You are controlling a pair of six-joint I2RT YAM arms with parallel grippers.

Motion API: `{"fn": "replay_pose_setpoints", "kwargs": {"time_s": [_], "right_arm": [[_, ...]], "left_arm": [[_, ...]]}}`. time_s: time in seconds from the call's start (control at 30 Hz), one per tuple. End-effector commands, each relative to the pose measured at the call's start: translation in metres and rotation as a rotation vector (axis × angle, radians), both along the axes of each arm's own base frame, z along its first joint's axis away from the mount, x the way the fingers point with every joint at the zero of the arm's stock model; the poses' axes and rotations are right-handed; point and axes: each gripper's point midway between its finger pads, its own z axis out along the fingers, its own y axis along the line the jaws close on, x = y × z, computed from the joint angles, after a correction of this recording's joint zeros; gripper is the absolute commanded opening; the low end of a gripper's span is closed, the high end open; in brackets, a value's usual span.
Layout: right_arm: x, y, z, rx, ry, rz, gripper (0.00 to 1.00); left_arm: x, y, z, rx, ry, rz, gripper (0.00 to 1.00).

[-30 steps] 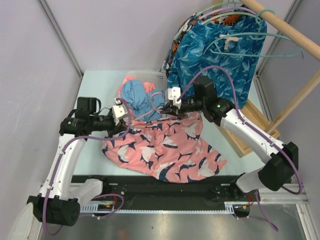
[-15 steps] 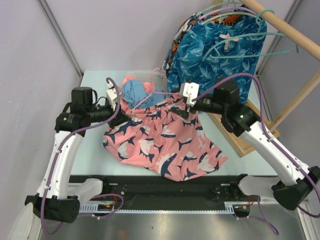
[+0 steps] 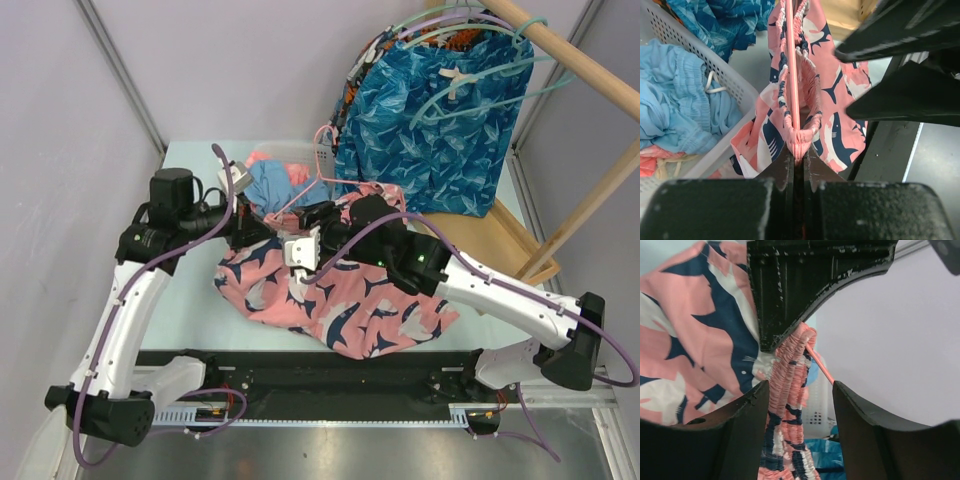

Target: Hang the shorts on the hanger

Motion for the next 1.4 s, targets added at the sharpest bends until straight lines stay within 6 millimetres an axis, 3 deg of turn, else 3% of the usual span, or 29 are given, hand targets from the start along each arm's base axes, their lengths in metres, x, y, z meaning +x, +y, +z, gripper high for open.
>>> {"fn": "replay_pose_setpoints", "kwargs": {"time_s": [0.0, 0.2, 0.33, 0.77, 0.87, 0.97, 1.1, 1.17, 1.33, 1.37], "right_arm": [[0.02, -0.005, 0.038, 0.075, -0.144, -0.097, 0.57], [0.014, -0.007, 0.033, 0.043, -0.143, -0.011, 0.61], [0.021, -0.005, 0.034, 0.037, -0.184, -0.032, 0.61], [0.046, -0.004, 0.028, -0.086, -0.377, -0.1, 0.46], [0.048, -0.001, 0.027, -0.119, -0.429, -0.1, 0.41], [0.053, -0.001, 0.027, -0.179, -0.515, -0.116, 0.29], [0.061, -0.005, 0.043, -0.212, -0.651, -0.131, 0.0], [0.062, -0.01, 0.054, -0.225, -0.721, -0.118, 0.0], [0.069, -0.027, 0.076, -0.242, -0.807, -0.1, 0.0], [0.078, -0.036, 0.08, -0.252, -0.814, -0.122, 0.0]], "left_arm": [[-0.005, -0.006, 0.031, -0.073, -0.098, -0.012, 0.0], [0.007, -0.014, 0.043, -0.083, -0.12, -0.012, 0.0], [0.008, -0.022, 0.048, -0.084, -0.136, -0.035, 0.0], [-0.003, -0.033, 0.047, -0.086, -0.133, -0.083, 0.0], [-0.005, -0.036, 0.048, -0.088, -0.137, -0.092, 0.0], [-0.009, -0.039, 0.05, -0.099, -0.132, -0.109, 0.0], [-0.015, -0.046, 0.054, -0.12, -0.124, -0.138, 0.0], [-0.018, -0.05, 0.058, -0.131, -0.136, -0.16, 0.01], [-0.019, -0.055, 0.07, -0.165, -0.169, -0.181, 0.16], [-0.02, -0.056, 0.071, -0.169, -0.166, -0.187, 0.26]]}}
